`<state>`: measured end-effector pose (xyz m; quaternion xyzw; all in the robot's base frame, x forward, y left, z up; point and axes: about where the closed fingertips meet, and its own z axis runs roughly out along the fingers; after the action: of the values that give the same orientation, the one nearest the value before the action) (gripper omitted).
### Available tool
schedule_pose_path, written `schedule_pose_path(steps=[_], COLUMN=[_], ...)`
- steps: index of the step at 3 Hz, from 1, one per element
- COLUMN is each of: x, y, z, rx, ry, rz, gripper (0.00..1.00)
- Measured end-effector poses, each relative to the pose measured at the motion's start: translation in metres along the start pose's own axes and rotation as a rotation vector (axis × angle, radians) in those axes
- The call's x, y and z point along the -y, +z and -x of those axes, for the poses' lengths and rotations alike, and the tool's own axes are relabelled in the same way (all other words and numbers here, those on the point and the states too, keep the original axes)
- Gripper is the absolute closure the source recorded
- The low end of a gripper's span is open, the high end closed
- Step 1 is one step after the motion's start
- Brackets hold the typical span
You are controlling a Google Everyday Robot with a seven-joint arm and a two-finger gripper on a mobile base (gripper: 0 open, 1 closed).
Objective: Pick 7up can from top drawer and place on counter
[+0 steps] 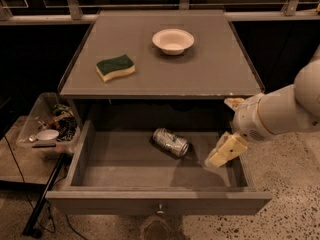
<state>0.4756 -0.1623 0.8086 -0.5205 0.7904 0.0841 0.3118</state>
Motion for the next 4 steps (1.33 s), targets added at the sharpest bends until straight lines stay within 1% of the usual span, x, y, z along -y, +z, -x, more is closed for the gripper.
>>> schedule_pose_path(steps=[1,2,3,4], x=[0.002,0.005,0.016,0.009], y=[0.033,0.062,0.115,0.127], z=[-0.014,-0.021,-0.019,-0.013], rx=[0.026,0.078,0.159,0.148], ry=[0.034,0.059,0.065,0.067], rz=[0.014,0.032,-0.013,-0.01], gripper=[0.0,0.0,0.0,0.0])
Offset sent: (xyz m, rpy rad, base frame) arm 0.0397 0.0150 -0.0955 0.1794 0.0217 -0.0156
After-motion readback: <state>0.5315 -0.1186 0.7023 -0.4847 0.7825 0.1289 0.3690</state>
